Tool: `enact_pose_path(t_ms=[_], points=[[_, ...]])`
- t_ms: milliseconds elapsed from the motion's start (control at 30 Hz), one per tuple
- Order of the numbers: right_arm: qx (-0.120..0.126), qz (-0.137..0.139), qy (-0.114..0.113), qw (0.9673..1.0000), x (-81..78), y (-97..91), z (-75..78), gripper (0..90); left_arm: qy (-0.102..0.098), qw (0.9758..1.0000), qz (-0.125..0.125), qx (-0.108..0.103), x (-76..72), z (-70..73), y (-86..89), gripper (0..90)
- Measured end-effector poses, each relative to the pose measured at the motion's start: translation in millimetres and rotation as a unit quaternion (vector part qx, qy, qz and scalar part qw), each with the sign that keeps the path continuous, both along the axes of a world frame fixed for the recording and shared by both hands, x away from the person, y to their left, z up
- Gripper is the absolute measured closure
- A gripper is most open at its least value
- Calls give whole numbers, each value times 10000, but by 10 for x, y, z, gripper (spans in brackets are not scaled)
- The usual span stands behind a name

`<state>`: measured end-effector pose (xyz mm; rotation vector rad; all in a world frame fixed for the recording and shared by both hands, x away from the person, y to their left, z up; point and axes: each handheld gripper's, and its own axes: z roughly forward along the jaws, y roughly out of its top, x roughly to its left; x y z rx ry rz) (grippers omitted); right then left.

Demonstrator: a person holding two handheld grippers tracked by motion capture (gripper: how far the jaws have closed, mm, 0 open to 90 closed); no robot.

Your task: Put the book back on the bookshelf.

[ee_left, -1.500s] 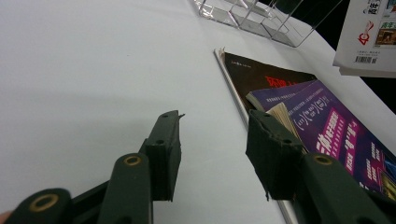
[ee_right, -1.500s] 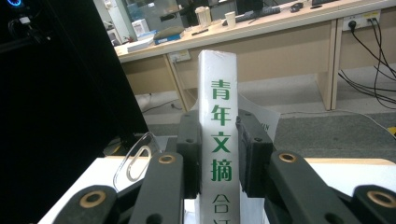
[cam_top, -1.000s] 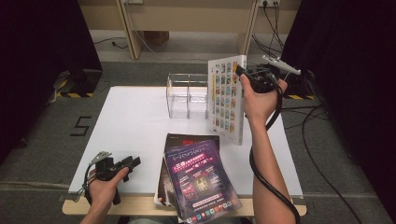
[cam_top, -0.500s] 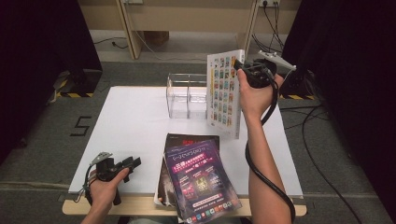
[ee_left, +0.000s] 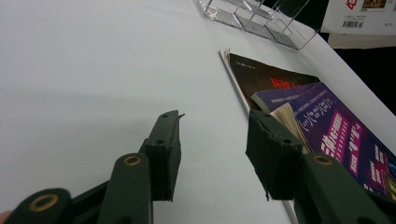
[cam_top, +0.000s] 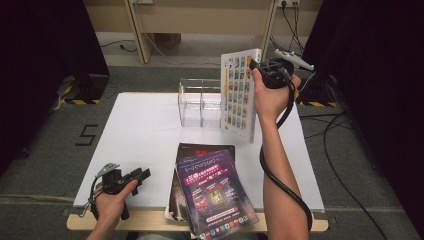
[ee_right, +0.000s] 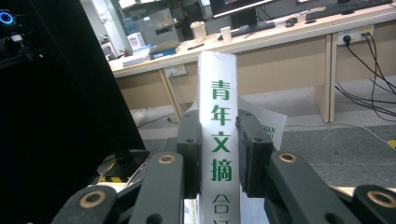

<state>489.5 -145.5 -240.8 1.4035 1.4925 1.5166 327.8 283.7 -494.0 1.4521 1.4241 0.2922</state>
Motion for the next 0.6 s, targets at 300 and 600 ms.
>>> enact_pose_path(t_ms=[300,600], points=[[-45,-145,9,9999,84,-33,-8,743,2,10000,-7,-22,3,-4,0,540],[-63,-228,13,9997,168,7,-31,742,25,10000,7,-46,3,-10,7,539]])
